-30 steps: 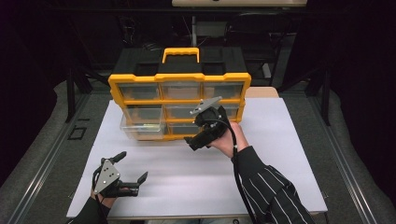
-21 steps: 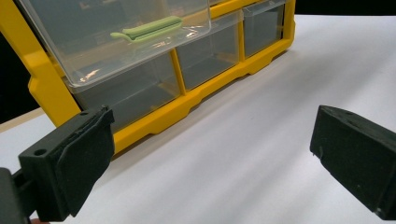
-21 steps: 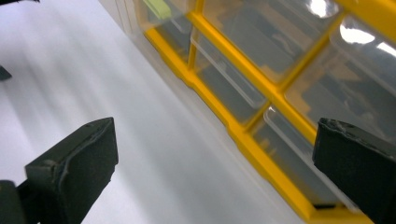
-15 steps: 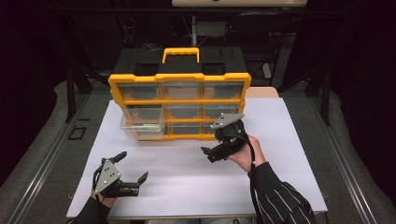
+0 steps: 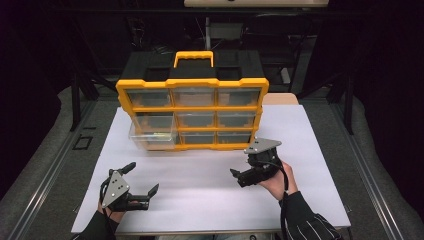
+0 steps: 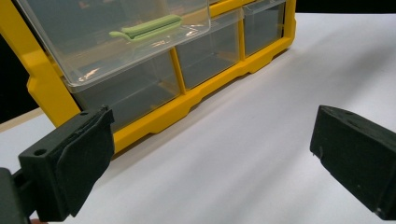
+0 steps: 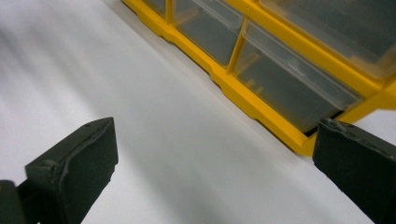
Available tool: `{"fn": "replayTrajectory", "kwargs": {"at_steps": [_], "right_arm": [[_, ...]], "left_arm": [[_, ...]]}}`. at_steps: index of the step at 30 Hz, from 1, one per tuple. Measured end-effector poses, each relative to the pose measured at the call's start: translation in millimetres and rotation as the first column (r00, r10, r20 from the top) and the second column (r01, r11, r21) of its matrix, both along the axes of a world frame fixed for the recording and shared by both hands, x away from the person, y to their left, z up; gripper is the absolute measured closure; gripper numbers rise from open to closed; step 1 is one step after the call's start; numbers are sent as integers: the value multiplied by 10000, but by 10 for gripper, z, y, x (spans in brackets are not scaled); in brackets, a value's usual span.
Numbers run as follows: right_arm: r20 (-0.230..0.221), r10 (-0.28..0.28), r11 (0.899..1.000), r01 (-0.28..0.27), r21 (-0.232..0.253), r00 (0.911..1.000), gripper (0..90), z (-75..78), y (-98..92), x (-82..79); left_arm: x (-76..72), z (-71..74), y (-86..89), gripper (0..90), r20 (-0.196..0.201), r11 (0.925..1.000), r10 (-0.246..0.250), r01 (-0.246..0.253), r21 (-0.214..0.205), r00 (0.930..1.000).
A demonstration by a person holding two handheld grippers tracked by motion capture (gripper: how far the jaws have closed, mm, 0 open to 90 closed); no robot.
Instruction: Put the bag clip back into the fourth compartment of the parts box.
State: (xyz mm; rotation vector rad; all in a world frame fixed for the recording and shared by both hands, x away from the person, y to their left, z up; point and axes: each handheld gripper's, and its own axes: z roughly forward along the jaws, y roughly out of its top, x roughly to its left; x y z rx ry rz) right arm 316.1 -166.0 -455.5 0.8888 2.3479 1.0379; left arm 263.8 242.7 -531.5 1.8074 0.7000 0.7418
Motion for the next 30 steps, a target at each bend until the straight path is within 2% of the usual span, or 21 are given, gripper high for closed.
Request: {"fn": "replayTrajectory", "kwargs": {"at_steps": [2,17,25,30], "right_arm": [[-41,-77,10000,77,25,10000,0,-47,-42,-25],[442,-702,9970,686,353,9966,0,-349,-332,-223],[767,-903,9951,867,485,9930,0,-490,-424,-346],[1187,-1017,9940,960,527,9877,0,-544,-485,-435]], "left_arm": [[1,0,0,2,-5,10000,1,-1,13,10000],[6,-9,-9,2,-56,10000,-24,24,38,10000],[6,-8,-3,2,-62,10000,-32,33,70,10000],[8,-8,3,2,-63,10000,-47,48,73,10000]]}}
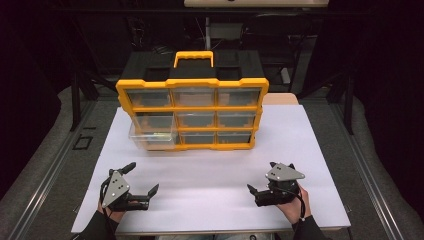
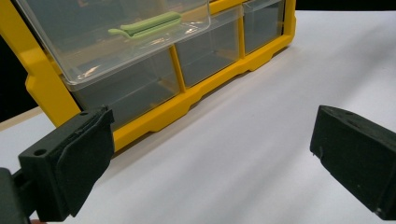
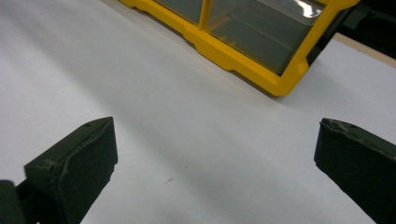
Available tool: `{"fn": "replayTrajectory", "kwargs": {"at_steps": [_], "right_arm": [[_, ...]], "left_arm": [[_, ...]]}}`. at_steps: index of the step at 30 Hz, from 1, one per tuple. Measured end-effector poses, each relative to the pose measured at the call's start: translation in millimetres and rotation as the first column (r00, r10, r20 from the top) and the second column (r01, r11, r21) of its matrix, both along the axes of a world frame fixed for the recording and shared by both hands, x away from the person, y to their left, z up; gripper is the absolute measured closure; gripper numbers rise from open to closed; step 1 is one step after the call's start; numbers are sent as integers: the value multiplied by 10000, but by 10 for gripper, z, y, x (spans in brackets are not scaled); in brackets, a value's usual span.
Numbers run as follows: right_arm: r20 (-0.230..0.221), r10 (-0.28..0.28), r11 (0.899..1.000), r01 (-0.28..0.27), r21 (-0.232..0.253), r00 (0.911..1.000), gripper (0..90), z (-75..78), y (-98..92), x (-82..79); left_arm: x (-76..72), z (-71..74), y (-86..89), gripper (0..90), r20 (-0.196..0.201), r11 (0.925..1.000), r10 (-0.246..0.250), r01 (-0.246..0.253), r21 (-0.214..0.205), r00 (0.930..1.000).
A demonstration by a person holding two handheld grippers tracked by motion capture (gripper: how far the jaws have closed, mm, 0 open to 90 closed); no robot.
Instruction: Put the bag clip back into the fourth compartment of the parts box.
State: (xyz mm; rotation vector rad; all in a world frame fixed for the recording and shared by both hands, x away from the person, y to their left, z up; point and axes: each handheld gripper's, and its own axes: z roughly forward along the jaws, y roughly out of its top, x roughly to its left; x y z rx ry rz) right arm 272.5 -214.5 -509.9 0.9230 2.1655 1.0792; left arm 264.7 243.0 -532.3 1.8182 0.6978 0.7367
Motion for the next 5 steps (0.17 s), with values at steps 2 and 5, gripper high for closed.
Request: {"fn": "replayTrajectory", "kwargs": {"at_steps": [2,5], "right_arm": [[54,3,10000,-4,83,10000,0,-13,-31,-21],[-15,115,9998,-114,183,9999,0,-47,-54,-41]], "left_arm": [[2,-1,-3,1,-18,10000,-9,9,27,10000],[4,-1,-7,2,-2,10000,-2,2,74,10000]]}}
